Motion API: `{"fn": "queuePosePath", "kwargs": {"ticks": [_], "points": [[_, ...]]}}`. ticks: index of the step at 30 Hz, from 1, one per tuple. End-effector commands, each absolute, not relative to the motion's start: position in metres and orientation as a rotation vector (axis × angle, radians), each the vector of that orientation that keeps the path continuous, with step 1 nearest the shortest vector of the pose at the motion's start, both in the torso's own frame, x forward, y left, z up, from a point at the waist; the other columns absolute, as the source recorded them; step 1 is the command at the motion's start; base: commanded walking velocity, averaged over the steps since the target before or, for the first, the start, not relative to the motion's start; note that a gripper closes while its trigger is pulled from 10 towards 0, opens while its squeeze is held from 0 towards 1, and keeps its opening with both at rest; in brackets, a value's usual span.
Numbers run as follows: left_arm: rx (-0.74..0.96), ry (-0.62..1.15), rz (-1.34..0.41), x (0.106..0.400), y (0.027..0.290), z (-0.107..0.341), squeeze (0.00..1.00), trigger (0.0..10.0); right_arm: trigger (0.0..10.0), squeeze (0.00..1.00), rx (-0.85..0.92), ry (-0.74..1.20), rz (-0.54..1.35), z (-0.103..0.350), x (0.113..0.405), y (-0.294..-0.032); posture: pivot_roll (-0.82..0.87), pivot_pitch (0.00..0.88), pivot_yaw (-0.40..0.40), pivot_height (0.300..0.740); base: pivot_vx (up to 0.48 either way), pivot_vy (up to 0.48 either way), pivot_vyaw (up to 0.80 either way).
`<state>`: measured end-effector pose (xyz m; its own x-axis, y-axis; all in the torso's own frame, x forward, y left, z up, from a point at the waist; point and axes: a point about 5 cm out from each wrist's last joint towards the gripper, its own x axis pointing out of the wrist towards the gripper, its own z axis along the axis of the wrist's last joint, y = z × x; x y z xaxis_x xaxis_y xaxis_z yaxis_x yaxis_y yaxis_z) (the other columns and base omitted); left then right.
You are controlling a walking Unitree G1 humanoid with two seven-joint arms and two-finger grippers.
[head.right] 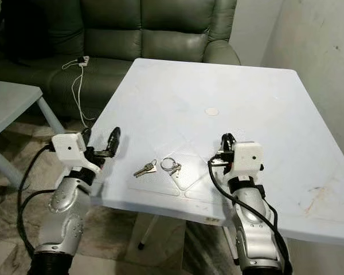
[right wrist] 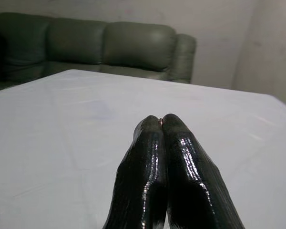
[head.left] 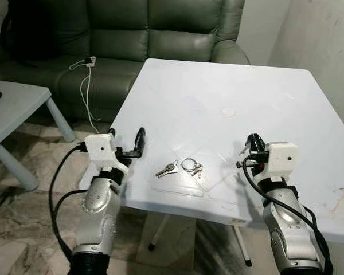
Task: Hang keys on a hook
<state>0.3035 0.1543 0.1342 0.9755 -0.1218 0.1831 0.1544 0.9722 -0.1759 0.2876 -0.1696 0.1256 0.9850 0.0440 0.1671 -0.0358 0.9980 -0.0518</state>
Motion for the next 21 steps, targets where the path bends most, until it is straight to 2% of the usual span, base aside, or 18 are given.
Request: {"fn": "queuePosePath", "kwargs": {"ticks": [1,21], "points": [[-0.195,-0.191,-0.159,0.3067,0.151,0.1398,0.0,10.0,10.0,0.0,-0.053,-0.158,0.026,0.1266,0.2903,-0.1731,-0.02,0.0,-0.019,0.74,0.0,0.0,-0.76],[-0.186,-0.223,-0.142,0.3152,0.1513,0.1494,0.0,10.0,10.0,0.0,-0.079,-0.158,0.045,0.1295,0.2942,-0.1659,-0.03,0.0,-0.02,0.74,0.0,0.0,-0.76]]}}
